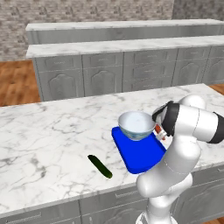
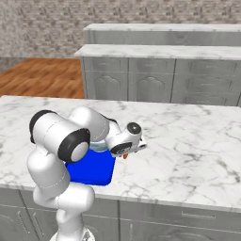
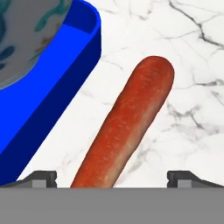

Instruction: Place the two vegetables and bowl onto the tray for setting up a vegetable dip station.

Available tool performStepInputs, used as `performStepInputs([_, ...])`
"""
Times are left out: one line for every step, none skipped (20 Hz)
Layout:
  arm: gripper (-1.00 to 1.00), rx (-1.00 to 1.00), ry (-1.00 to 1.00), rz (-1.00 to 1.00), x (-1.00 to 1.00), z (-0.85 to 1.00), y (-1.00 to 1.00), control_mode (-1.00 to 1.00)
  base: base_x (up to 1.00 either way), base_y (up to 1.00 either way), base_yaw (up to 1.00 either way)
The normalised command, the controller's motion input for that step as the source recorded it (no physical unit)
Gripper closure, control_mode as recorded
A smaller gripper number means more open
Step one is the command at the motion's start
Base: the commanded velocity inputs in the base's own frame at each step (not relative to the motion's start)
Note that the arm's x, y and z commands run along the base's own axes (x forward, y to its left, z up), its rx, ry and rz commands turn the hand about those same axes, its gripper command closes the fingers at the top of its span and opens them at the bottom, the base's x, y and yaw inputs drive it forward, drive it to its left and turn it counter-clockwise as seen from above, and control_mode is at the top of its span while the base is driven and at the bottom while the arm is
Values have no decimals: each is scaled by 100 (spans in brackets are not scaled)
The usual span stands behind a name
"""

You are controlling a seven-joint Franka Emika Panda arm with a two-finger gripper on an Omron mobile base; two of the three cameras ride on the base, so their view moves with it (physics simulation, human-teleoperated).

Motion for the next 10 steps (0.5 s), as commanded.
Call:
performStepInputs([-100,0,0,3,0,-6,13,-100,0,0,0])
performStepInputs([-100,0,0,3,0,-7,12,-100,0,0,0])
performStepInputs([-100,0,1,2,0,-9,14,-100,0,0,0])
performStepInputs([-100,0,1,2,0,-10,14,-100,0,0,0])
performStepInputs([100,0,1,2,0,-12,14,-100,0,0,0])
performStepInputs([100,0,1,2,0,-13,14,-100,0,0,0])
performStepInputs([100,0,2,2,0,-14,8,-100,0,0,0])
performStepInputs([100,1,3,2,0,-15,3,-100,0,0,0])
performStepInputs([100,2,3,2,0,-15,0,-100,0,0,0])
performStepInputs([100,3,2,2,0,-15,0,-100,0,0,0])
